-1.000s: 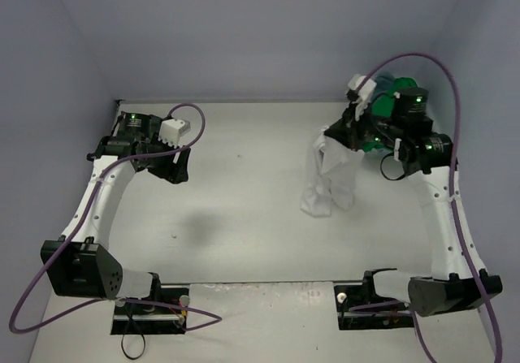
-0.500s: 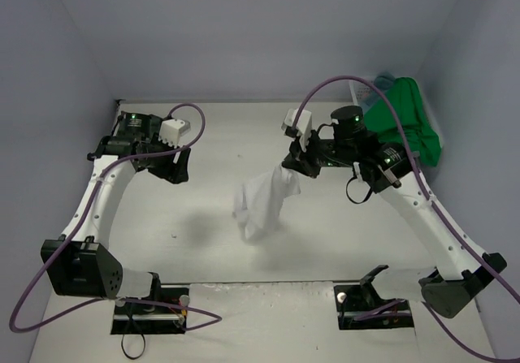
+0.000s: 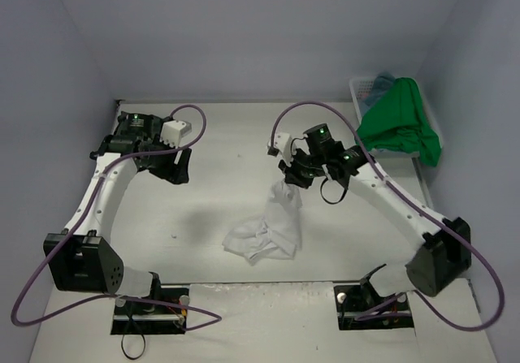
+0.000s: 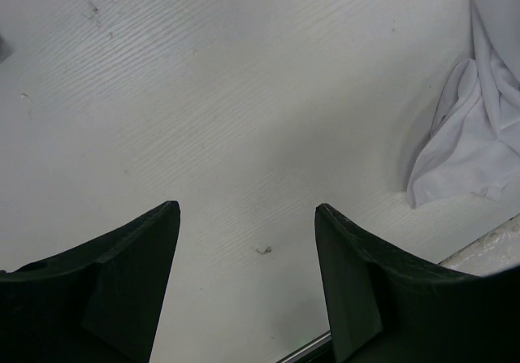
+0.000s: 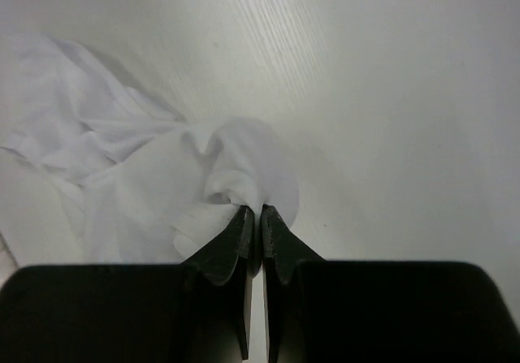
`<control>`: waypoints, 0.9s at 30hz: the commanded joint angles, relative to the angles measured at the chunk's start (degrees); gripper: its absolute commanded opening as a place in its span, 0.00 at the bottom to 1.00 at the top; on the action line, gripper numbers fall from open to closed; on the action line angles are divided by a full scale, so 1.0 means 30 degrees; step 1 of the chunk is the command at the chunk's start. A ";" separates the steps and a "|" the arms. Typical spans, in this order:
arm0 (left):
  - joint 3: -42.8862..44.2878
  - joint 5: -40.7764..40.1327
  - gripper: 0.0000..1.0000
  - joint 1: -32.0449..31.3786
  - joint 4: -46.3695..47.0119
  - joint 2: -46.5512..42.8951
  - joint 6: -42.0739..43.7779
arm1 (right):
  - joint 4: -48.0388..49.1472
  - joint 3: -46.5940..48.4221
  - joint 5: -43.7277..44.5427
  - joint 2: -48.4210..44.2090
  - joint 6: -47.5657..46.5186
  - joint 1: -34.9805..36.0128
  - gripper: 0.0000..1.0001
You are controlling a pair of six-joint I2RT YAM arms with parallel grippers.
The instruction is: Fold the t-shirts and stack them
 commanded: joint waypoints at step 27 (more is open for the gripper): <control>0.0987 0.0423 0.62 -0.1474 -0.0415 0.0284 0.0068 | 0.3909 -0.1382 0.8282 0.2466 0.0171 -0.6106 0.40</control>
